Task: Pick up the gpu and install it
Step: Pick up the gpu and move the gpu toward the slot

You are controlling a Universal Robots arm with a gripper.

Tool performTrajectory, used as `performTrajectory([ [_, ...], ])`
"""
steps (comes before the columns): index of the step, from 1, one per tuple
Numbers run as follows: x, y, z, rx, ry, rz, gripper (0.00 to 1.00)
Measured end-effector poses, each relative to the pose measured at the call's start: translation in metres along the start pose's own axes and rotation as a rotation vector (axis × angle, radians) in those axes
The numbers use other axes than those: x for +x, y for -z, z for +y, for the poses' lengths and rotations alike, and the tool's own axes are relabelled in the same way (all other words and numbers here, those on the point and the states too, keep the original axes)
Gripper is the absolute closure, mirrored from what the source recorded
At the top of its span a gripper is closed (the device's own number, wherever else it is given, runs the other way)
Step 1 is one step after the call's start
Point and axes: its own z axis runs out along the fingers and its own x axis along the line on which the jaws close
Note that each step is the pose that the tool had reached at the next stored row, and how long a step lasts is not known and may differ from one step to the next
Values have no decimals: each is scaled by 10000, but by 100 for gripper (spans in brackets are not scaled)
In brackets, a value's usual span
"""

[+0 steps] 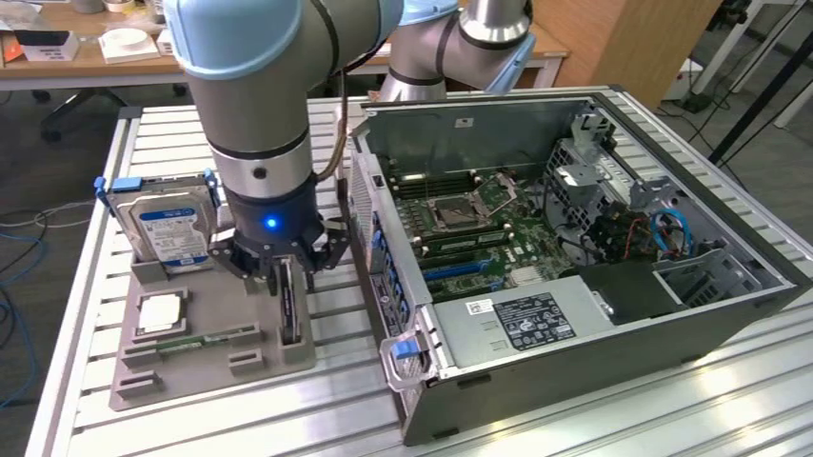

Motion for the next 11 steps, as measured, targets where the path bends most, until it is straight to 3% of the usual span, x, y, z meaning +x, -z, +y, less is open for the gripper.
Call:
performTrajectory([
  [6,64,-99,47,20,-2,-2,53],
  [11,68,-114,89,31,-1,-3,53],
])
